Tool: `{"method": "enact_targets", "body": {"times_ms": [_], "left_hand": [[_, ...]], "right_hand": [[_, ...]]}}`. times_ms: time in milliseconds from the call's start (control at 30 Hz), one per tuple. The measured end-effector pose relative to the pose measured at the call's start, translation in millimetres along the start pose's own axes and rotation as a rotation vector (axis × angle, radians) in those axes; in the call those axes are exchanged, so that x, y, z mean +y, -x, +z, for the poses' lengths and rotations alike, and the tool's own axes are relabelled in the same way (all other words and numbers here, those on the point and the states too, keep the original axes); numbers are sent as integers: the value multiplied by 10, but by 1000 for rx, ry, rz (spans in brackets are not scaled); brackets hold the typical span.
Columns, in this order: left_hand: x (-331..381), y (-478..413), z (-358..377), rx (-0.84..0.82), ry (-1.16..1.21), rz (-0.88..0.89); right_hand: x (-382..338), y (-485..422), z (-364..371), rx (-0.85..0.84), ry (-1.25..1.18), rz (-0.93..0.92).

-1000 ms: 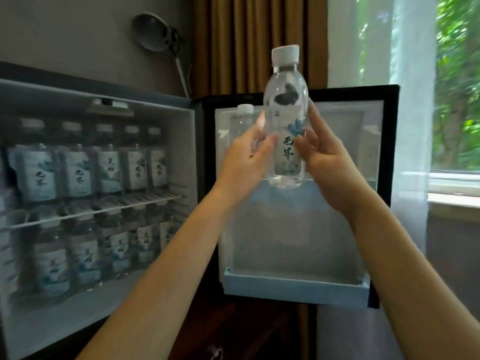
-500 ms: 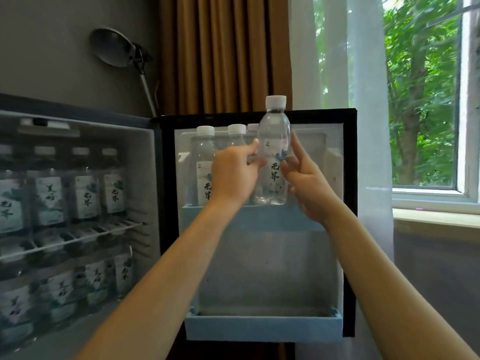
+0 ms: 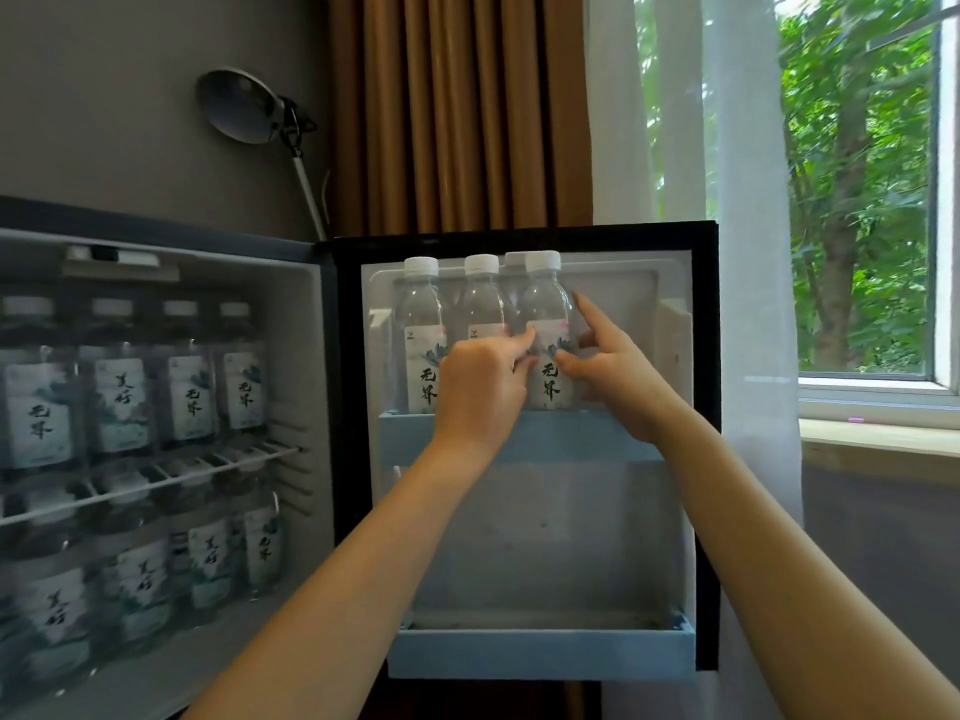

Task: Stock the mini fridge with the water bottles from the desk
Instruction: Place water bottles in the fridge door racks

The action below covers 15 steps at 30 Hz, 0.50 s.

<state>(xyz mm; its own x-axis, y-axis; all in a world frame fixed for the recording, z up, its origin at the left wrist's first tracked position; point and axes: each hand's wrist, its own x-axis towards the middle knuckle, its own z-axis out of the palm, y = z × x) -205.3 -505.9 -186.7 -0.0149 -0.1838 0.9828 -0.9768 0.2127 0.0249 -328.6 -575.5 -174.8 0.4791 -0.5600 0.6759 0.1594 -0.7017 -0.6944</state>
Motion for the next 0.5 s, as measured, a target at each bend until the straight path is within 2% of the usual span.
{"method": "enact_targets", "body": {"times_ms": [167,267,400,500], "left_hand": [[0,52,-29,12,4,13],[7,106,-103,18,-16,61],[-61,188,-286,68,-17,55],[-197,288,-437,97,-70,20]], "right_hand": [[20,-4,44,45,-99,15],[56,-7,112,234,2,-49],[90,99,299,580,165,-295],[146,187,501,706,275,-486]]}}
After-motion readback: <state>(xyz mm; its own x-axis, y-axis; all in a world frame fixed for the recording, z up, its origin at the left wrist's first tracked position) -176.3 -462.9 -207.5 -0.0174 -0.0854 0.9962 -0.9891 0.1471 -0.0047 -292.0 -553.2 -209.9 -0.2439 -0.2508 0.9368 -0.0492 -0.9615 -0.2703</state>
